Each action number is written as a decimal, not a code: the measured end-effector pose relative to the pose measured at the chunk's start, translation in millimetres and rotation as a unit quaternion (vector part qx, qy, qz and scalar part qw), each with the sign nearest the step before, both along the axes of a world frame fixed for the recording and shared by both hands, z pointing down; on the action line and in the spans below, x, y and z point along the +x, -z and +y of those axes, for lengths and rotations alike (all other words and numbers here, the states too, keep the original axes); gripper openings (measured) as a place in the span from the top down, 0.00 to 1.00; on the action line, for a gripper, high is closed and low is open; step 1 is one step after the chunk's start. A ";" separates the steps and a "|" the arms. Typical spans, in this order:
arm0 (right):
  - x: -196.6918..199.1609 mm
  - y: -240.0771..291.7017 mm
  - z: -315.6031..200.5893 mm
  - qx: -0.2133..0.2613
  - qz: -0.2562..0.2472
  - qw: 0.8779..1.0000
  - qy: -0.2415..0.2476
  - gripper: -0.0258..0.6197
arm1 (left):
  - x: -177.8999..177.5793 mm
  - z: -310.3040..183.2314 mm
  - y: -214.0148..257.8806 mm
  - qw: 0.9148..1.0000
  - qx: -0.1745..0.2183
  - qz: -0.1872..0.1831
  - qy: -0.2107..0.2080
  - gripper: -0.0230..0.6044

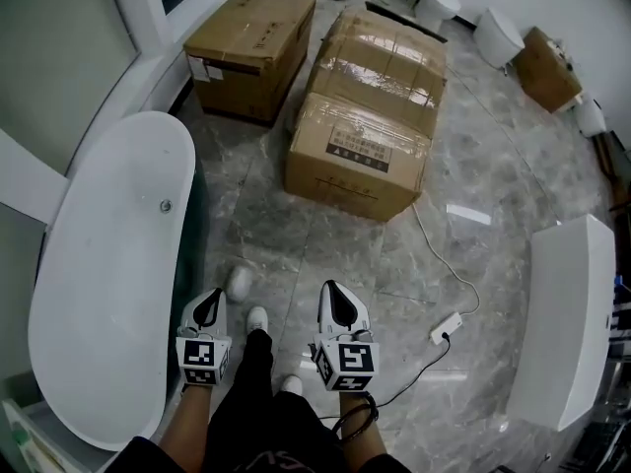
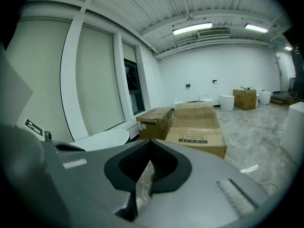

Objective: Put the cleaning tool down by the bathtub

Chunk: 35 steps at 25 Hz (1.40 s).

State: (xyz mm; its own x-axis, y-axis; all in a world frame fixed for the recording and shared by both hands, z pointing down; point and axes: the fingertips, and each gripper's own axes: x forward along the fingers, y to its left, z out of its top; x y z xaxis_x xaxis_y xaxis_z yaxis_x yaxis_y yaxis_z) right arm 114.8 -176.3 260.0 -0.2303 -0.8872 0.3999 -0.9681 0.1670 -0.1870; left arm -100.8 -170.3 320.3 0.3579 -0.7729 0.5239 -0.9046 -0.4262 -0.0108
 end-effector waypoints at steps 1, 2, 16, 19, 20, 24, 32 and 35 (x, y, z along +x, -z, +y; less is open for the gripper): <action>0.2 5.3 2.8 0.003 0.001 1.000 0.000 0.94 | -0.5 1.0 7.9 1.000 0.006 0.002 -0.001 0.96; 0.6 10.1 6.2 0.005 0.004 1.000 0.001 0.94 | -0.7 2.1 16.1 1.000 0.011 0.004 -0.003 0.96; 1.1 78.5 65.8 0.051 0.006 0.999 0.011 0.94 | 12.6 30.4 114.9 0.994 0.096 0.003 -0.042 0.96; 6.1 87.7 78.3 0.060 0.006 0.998 0.010 0.94 | 12.4 42.3 132.7 0.993 0.111 0.008 -0.039 0.96; 6.8 92.5 81.8 0.064 0.006 0.998 0.010 0.94 | 11.2 46.4 137.4 0.993 0.115 0.009 -0.037 0.96; -0.2 115.4 93.5 0.086 0.011 0.996 0.019 0.94 | 5.6 59.6 167.6 0.989 0.139 0.017 -0.036 0.96; -4.6 138.9 124.3 0.117 0.016 0.993 0.029 0.94 | 9.2 88.7 201.0 0.983 0.180 0.023 -0.039 0.96; -2.7 147.4 133.3 0.125 0.015 0.992 0.029 0.94 | 10.9 97.0 214.5 0.980 0.192 0.025 -0.041 0.96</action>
